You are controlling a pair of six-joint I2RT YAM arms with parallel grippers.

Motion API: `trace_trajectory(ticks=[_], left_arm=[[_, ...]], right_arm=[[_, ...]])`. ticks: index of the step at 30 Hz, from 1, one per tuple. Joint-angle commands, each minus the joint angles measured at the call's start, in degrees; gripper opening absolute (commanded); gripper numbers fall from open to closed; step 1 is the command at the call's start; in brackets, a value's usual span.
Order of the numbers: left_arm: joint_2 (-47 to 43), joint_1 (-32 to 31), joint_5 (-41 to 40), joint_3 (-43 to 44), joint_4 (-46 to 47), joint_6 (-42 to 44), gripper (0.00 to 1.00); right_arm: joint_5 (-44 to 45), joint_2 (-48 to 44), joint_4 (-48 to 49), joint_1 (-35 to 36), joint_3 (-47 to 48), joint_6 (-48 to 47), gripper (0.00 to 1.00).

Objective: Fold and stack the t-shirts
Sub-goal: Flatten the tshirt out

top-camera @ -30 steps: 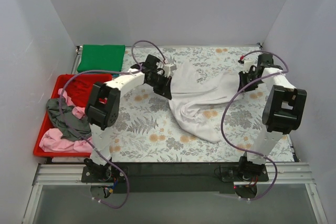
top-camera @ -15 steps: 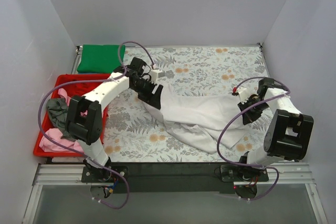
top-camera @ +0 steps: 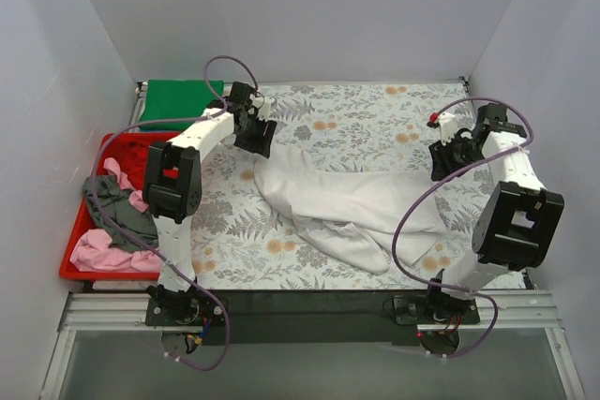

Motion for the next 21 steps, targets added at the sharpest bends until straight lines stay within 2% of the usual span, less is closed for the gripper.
trace_trajectory(ticks=[1, 4, 7, 12, 21], left_arm=[[0.7, 0.2, -3.7, 4.7, 2.4, 1.1, 0.52], [3.1, 0.3, -3.6, 6.9, 2.6, 1.6, 0.48], [4.6, 0.2, -3.7, 8.2, 2.5, 1.8, 0.48], [5.8, 0.2, -3.2, 9.2, 2.4, 1.8, 0.59], [8.3, 0.2, -2.2, 11.3, 1.6, 2.0, 0.65]], right_arm=[[-1.7, 3.9, 8.3, -0.2, 2.8, 5.6, 0.48], [-0.8, 6.6, 12.1, 0.2, 4.1, 6.8, 0.48], [1.1, 9.2, 14.8, 1.4, 5.4, 7.6, 0.48], [2.7, 13.5, 16.3, 3.5, 6.5, 7.4, 0.51], [6.1, 16.5, 16.9, 4.8, 5.2, 4.1, 0.58]])
